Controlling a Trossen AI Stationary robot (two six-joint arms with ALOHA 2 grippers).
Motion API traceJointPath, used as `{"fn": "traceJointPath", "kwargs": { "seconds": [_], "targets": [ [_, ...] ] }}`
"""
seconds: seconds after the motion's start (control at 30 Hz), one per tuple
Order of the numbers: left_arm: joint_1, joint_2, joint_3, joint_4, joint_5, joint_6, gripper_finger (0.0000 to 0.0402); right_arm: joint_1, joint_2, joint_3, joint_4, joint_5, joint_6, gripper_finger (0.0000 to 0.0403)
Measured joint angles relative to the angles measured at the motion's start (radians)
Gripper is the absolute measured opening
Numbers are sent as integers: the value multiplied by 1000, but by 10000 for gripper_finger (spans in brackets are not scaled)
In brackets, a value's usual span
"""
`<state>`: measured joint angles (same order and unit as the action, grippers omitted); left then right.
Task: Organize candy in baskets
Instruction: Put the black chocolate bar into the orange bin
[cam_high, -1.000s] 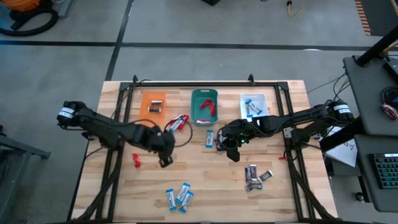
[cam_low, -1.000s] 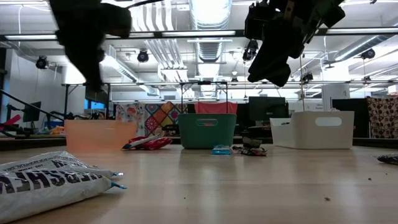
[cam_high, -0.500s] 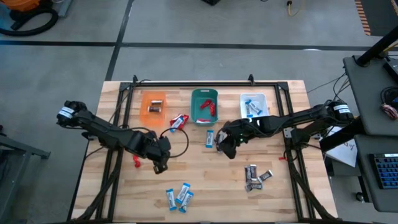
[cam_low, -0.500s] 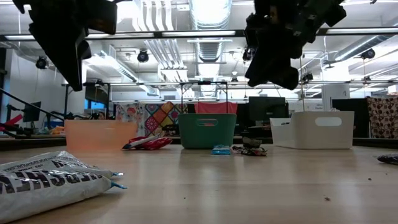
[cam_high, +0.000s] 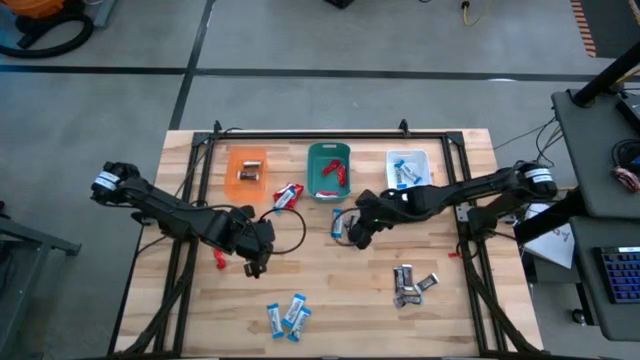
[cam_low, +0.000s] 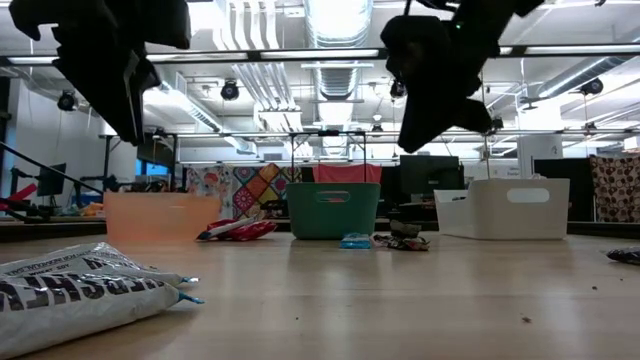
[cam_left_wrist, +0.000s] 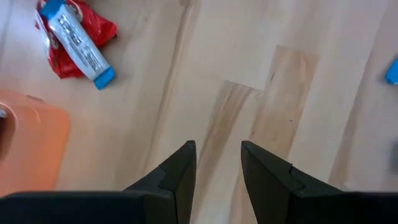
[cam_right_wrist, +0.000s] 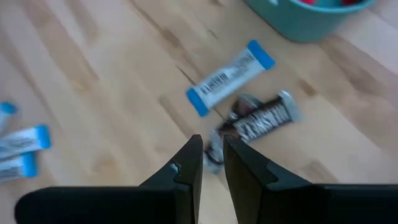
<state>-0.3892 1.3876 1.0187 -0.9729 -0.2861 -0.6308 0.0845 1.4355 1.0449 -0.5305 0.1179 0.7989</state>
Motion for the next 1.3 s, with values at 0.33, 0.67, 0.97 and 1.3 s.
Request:
{"fn": "traceJointPath", "kwargs": {
  "seconds": [0.33,0.67,0.97,1.3],
  "targets": [
    [0,-1,0,-20,-102,24,111,5,207,247,-295,14,21,56],
    [0,-20,0,-225,-267,-18,111,10,315,315,-354,6,46,91],
    [0,-194,-7,-87,-360,158,111,9,322,306,-352,69,142,165],
    [0,-444,-152,395,-272,534,111,8,366,270,-344,127,223,215]
  ]
}}
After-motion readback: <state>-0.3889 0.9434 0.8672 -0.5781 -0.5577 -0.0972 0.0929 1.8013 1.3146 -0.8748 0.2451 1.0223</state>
